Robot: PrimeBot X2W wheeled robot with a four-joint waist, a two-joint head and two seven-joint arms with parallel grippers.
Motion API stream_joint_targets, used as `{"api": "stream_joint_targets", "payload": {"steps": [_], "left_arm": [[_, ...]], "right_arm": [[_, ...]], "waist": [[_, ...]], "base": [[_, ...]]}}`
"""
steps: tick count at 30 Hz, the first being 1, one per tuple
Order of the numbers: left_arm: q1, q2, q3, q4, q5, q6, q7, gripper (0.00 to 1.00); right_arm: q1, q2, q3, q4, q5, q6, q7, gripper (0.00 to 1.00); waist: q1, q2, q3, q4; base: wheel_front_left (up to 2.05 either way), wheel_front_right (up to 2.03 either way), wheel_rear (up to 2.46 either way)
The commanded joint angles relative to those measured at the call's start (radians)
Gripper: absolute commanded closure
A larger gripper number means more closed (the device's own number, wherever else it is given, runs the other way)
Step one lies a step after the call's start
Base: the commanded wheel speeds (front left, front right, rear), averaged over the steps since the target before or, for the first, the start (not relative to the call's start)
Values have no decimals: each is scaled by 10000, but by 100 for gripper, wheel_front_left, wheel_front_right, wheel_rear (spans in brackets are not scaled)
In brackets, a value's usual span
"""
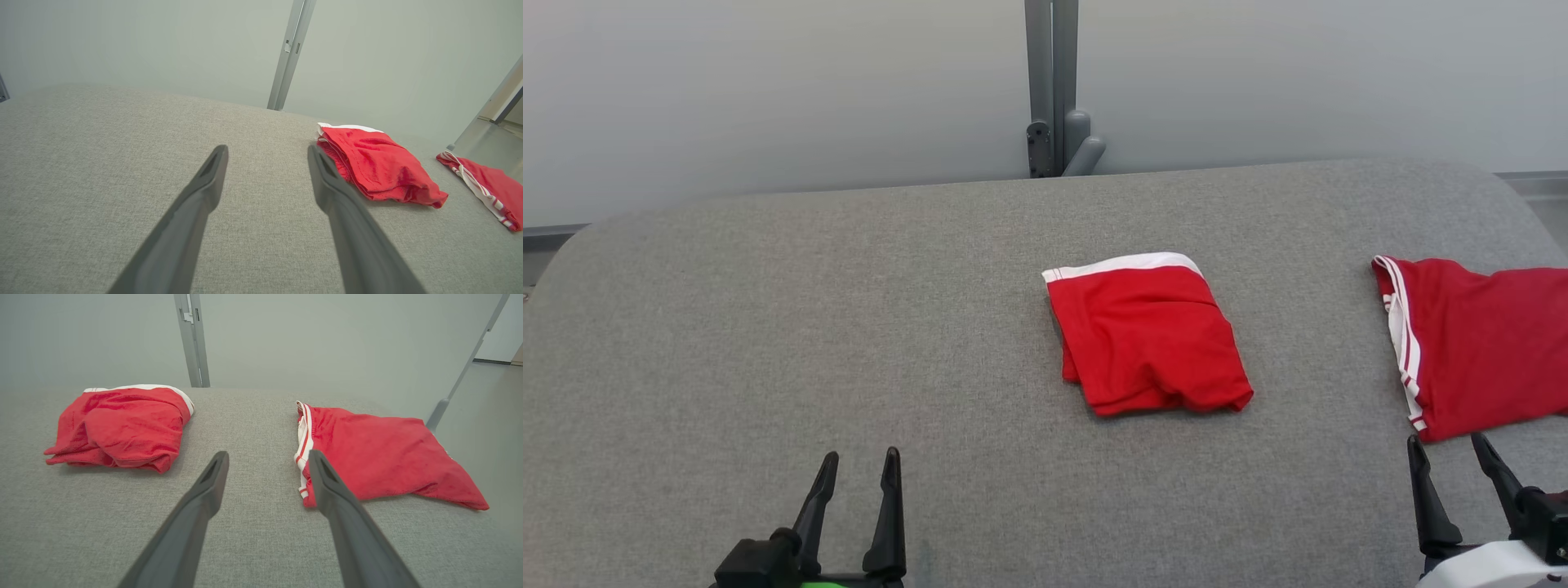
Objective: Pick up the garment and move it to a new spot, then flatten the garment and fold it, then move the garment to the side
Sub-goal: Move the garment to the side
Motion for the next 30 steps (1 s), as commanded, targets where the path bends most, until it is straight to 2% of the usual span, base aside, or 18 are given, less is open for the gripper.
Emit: {"api": "stream_joint_targets", "payload": {"steps": [1,3,6,9,11,13,18,22,25,30], "left_arm": [[31,19,41,-77,-79,71,1,0],[-11,19,-43,-144,-117,102,1,0],[-367,19,-235,-281,-117,114,1,0],[-734,19,-412,-318,-4,97,2,0],[-1069,20,-508,-301,47,103,2,0],[-1332,19,-597,-260,48,95,2,0],[-1947,19,-894,-172,-86,108,2,0],[-2335,25,-1241,-217,-229,233,2,0],[-2444,20,-1445,-319,-425,408,2,0],[-2355,20,-1565,-411,-517,621,2,0]], "right_arm": [[-192,36,26,109,222,-5,-4,0],[-400,-9,421,522,853,-5,163,0],[-1545,-554,1315,515,2324,-11,1243,0],[-2571,-1243,2235,380,3762,-5,3094,0],[-3508,-1568,2472,362,4671,-6,4235,0],[-4317,-1838,2808,508,5118,-3,5231,0],[-5955,-1658,3065,1468,6352,-3,6536,0],[-6866,-1547,3048,2561,6556,-2,6836,0],[-7276,-1183,2983,3293,7063,-2,7176,0],[-7521,-919,3045,3726,7736,-3,7625,0]], "waist": [[0,120,76,-20],[0,120,221,-6],[0,120,886,24],[0,120,1599,114],[0,120,2092,199],[0,120,2484,322],[0,120,3172,773],[0,120,3506,1291],[0,120,3591,1558],[0,120,3597,1653]], "base": [[0,0,0],[0,0,0],[0,0,0],[0,0,0],[0,0,0],[0,0,0],[0,0,0],[0,0,0],[0,0,0],[0,0,0]]}}
